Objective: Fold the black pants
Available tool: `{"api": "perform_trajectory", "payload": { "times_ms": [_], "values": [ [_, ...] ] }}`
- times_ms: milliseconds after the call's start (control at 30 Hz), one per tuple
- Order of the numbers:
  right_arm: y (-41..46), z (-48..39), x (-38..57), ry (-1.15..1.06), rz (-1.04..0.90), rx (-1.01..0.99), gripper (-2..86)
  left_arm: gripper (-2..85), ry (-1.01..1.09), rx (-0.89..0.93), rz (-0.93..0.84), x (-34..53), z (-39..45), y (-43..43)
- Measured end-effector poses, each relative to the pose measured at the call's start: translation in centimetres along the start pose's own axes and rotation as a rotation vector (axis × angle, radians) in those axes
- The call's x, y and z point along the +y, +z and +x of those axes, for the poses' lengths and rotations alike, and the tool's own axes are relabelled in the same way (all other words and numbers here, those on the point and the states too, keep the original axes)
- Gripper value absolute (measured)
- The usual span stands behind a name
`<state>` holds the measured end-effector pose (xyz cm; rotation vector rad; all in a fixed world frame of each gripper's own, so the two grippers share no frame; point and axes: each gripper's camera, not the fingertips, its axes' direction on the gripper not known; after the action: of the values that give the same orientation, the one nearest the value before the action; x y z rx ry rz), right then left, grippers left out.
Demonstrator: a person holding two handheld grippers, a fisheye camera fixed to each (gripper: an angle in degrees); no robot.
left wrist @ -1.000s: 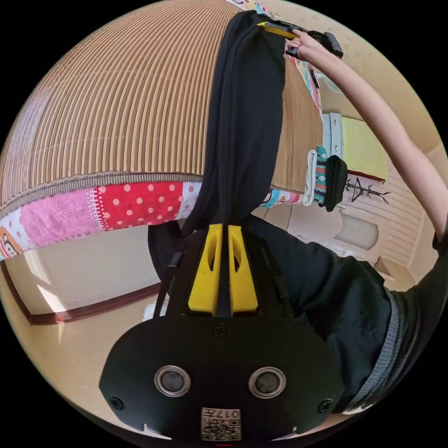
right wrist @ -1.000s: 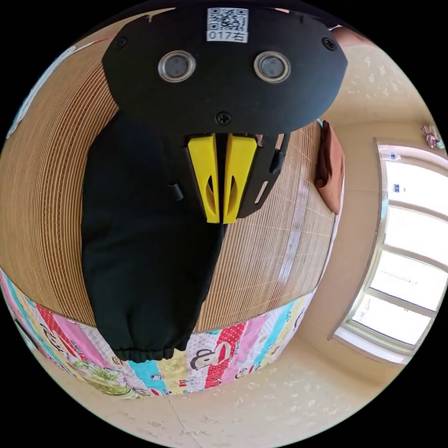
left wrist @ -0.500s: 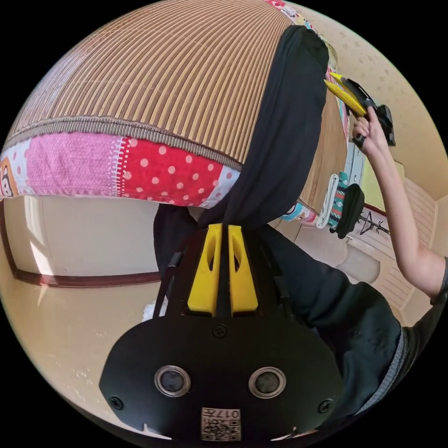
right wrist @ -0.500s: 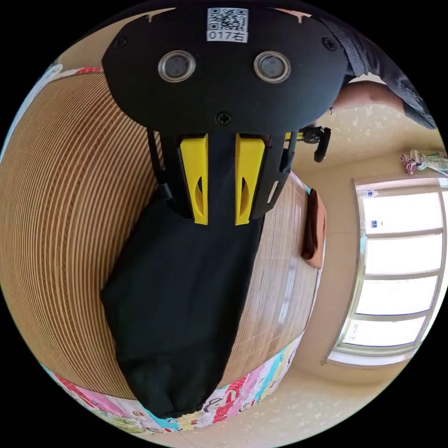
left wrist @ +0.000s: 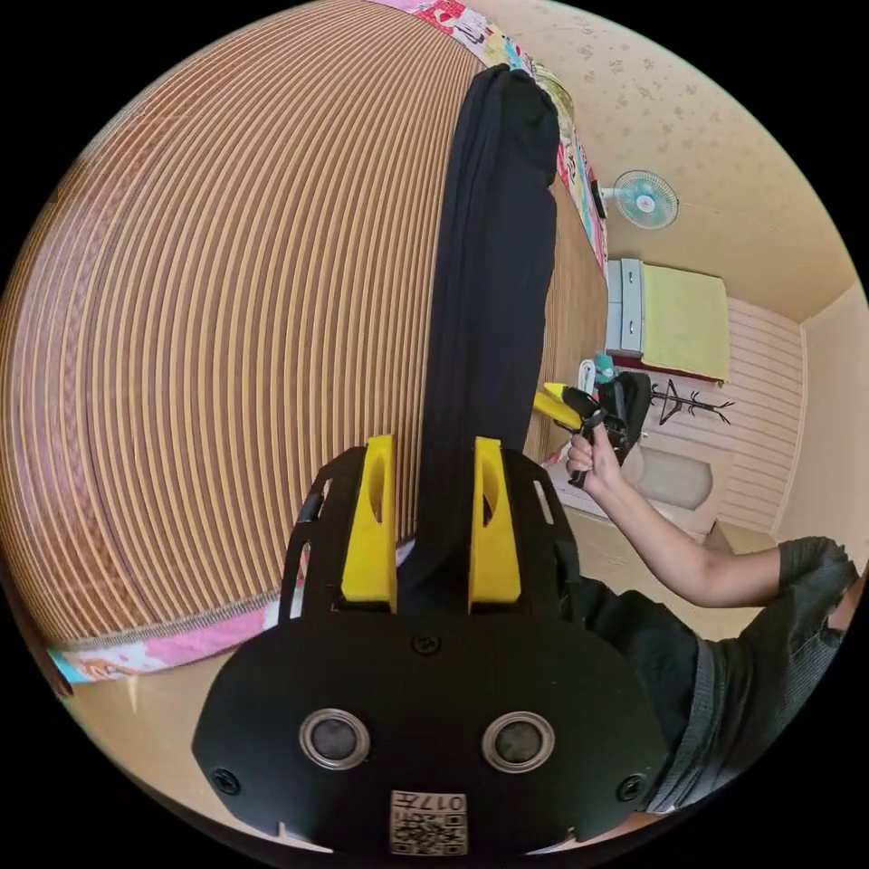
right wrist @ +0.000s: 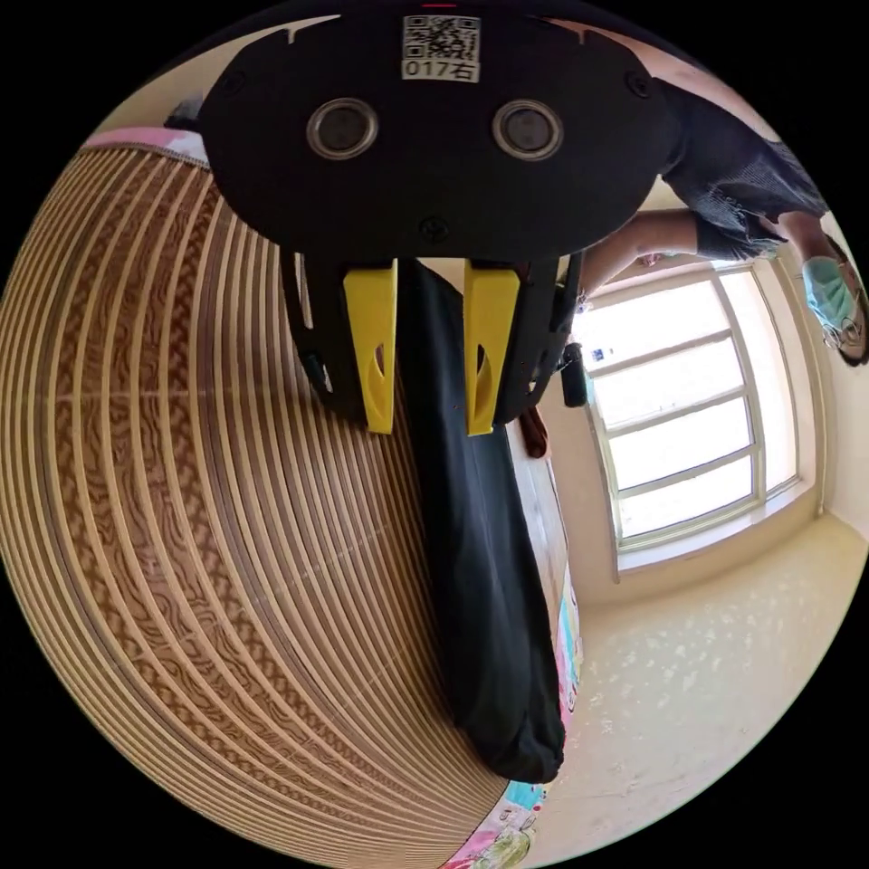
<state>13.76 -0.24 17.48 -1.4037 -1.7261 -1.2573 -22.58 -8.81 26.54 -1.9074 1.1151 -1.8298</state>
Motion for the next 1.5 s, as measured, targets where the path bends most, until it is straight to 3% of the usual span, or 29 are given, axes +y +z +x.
{"api": "perform_trajectory", "payload": {
  "times_ms": [167, 333, 600, 800, 1033, 1167, 1233, 1367, 1500],
  "values": [
    [1.5, 2.0, -5.5, 0.008, -0.117, -0.269, 8.1, 11.0, 0.069, -0.014, 0.004, -6.7, 2.0, 1.3],
    [1.5, 0.9, -5.1, -0.019, -0.202, -0.366, 3.4, 5.6, 0.045, -0.012, -0.093, -8.4, 3.4, 3.6],
    [-6.6, -8.3, 5.6, -0.274, -0.110, -0.546, 1.0, 4.3, 0.278, 0.468, 0.067, 3.1, 9.4, -3.1],
    [-11.2, -18.3, 15.3, -0.412, -0.076, -0.588, 0.6, 4.2, 0.476, 0.479, 0.136, 13.0, 18.9, -7.7],
    [-18.0, -35.9, 24.0, -0.810, -0.102, -0.577, 1.9, 4.1, 0.823, 0.499, 0.248, 20.9, 31.8, -13.5],
    [-21.1, -46.0, 26.8, -0.982, -0.102, -0.442, 4.6, 4.3, 1.000, 0.473, 0.331, 23.2, 38.8, -16.1],
    [-21.6, -49.1, 26.9, -0.965, -0.084, -0.351, 3.5, 4.4, 1.025, 0.451, 0.382, 23.5, 40.9, -16.6],
    [-19.3, -51.0, 21.9, -0.776, -0.056, -0.074, 1.2, 4.4, 0.857, 0.417, 0.466, 20.6, 42.2, -14.7],
    [-13.3, -48.2, 13.1, -0.615, -0.111, 0.133, 0.9, 4.4, 0.626, 0.120, 0.456, 12.7, 40.3, -8.6]
  ]
}}
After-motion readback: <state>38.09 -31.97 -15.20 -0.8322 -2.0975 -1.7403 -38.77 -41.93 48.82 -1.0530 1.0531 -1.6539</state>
